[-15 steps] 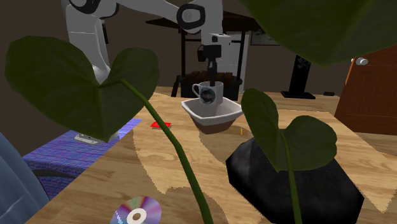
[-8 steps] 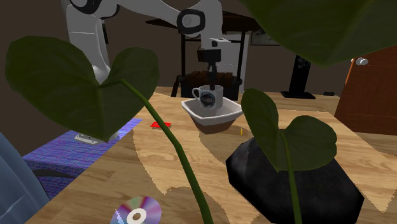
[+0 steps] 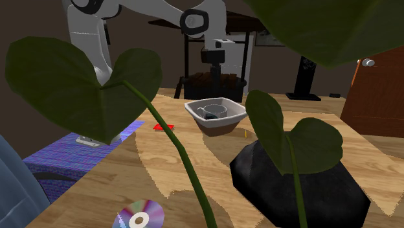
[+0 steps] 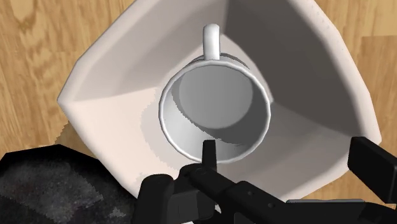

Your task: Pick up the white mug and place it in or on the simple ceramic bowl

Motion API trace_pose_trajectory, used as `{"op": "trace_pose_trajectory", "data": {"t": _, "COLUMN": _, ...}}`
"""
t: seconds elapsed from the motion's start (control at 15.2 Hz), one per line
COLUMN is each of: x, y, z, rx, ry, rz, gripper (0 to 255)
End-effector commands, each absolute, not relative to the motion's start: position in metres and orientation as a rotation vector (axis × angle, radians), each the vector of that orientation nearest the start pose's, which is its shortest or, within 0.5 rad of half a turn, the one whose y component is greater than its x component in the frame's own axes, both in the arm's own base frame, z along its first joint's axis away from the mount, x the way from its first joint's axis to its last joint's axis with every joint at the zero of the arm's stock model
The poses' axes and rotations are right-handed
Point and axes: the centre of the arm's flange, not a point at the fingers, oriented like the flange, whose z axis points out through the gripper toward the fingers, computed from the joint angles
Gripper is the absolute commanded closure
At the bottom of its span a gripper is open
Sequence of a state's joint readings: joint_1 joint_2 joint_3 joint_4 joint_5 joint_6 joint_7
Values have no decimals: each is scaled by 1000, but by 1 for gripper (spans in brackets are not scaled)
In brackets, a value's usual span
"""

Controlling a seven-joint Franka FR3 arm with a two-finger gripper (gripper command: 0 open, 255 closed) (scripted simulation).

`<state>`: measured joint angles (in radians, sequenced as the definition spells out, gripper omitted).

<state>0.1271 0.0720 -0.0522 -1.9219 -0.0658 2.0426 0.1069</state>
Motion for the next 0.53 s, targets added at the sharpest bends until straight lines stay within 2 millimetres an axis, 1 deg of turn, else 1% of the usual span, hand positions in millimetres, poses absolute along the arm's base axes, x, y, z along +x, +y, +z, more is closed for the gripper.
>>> {"op": "trace_pose_trajectory", "data": {"t": 0.0, "x": 581, "y": 41, "z": 457, "rx": -3199, "ry": 5, "rz": -87, "gripper": 0}}
{"op": "trace_pose_trajectory", "data": {"t": 0.2, "x": 579, "y": 43, "z": 497, "rx": -3199, "ry": 5, "rz": -87, "gripper": 0}}
{"op": "trace_pose_trajectory", "data": {"t": 0.26, "x": 578, "y": 43, "z": 507, "rx": -3199, "ry": 5, "rz": -87, "gripper": 0}}
{"op": "trace_pose_trajectory", "data": {"t": 0.46, "x": 578, "y": 43, "z": 507, "rx": -3199, "ry": 5, "rz": -87, "gripper": 0}}
